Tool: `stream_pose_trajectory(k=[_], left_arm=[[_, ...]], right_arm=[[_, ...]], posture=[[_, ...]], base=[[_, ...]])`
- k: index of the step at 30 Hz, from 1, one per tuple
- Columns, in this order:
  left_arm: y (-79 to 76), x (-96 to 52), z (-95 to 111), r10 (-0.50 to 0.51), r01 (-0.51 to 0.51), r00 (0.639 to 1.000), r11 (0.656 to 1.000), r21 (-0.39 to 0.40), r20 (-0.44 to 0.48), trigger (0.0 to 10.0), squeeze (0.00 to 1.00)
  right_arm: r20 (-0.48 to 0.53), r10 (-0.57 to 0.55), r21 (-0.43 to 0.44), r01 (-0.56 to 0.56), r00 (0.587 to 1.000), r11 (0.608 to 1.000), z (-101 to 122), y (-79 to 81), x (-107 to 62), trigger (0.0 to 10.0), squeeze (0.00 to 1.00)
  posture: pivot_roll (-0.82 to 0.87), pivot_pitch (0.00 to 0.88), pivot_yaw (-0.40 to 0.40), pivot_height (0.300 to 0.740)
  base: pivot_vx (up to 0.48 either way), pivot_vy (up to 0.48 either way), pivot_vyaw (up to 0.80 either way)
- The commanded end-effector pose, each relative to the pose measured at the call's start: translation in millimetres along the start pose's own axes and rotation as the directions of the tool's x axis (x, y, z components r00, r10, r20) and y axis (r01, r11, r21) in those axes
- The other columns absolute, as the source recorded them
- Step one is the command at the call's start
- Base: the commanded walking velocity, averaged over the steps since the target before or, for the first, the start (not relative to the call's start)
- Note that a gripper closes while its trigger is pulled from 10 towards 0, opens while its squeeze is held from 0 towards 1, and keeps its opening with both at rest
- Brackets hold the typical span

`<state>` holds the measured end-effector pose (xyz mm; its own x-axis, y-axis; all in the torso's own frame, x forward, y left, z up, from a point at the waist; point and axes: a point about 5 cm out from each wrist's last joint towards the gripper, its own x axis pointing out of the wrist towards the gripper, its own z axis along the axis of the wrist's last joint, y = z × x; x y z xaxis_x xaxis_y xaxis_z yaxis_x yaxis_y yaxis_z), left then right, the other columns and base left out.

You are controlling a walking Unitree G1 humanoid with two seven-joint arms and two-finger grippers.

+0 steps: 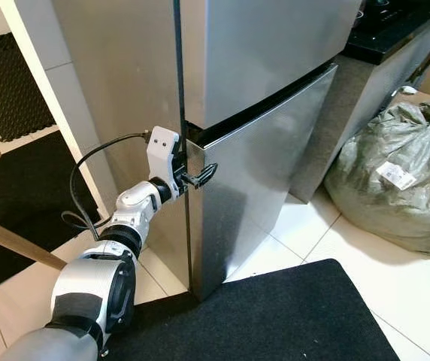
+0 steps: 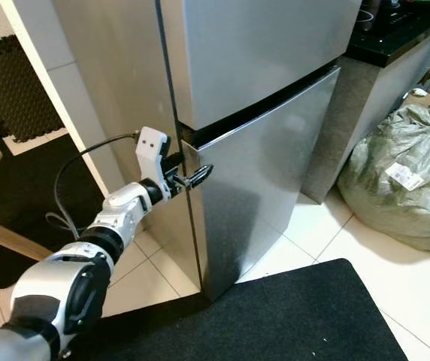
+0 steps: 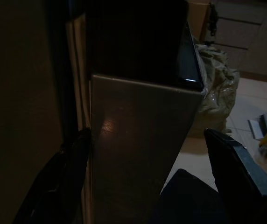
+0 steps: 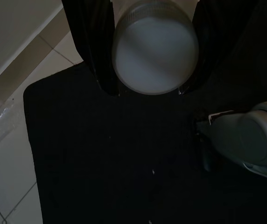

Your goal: Restocking fridge

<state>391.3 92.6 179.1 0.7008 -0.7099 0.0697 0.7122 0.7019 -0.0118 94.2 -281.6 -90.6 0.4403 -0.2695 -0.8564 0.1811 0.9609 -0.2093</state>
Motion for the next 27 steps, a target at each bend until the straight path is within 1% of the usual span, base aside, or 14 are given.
stream_pose_trajectory(k=[1,8,15,17,27], left_arm=[[-24.9,12.3,-11,-0.140,0.139,0.989,0.990,-0.024,-0.045,10.0,0.00],[-34.7,17.3,-11,-0.197,0.196,0.980,0.980,-0.028,-0.038,10.0,0.00],[-39.0,19.9,-10,-0.218,0.217,0.975,0.976,-0.033,-0.028,10.0,0.00],[-44.8,23.4,-8,-0.252,0.251,0.968,0.967,-0.034,-0.016,10.0,0.00],[-51.4,26.6,-6,-0.296,0.296,0.955,0.954,-0.038,0.001,10.0,0.00]], right_arm=[[-0.003,-0.013,0.011,0.013,1.000,1.000,-3,-5.0,-1.4,10.0,0.00],[-0.001,-0.014,0.011,0.014,1.000,1.000,-3,-5.2,-1.3,10.0,0.00],[0.001,-0.015,0.012,0.015,1.000,1.000,-2,-5.4,-1.2,10.0,0.00],[0.005,-0.015,0.013,0.015,1.000,1.000,-1,-4.9,-1.0,10.0,0.00],[0.008,-0.015,0.014,0.015,1.000,1.000,0,-4.4,-0.6,10.0,0.00]], posture=[[-0.25,0.160,0.007,0.740],[-0.25,0.162,0.009,0.740],[-0.25,0.162,0.009,0.740],[-0.25,0.162,0.010,0.740],[-0.25,0.156,0.013,0.740]], base=[[0.000,0.000,0.00],[0.000,0.000,0.00],[0.000,0.000,0.00],[0.000,0.000,0.00],[0.000,0.000,0.00]])
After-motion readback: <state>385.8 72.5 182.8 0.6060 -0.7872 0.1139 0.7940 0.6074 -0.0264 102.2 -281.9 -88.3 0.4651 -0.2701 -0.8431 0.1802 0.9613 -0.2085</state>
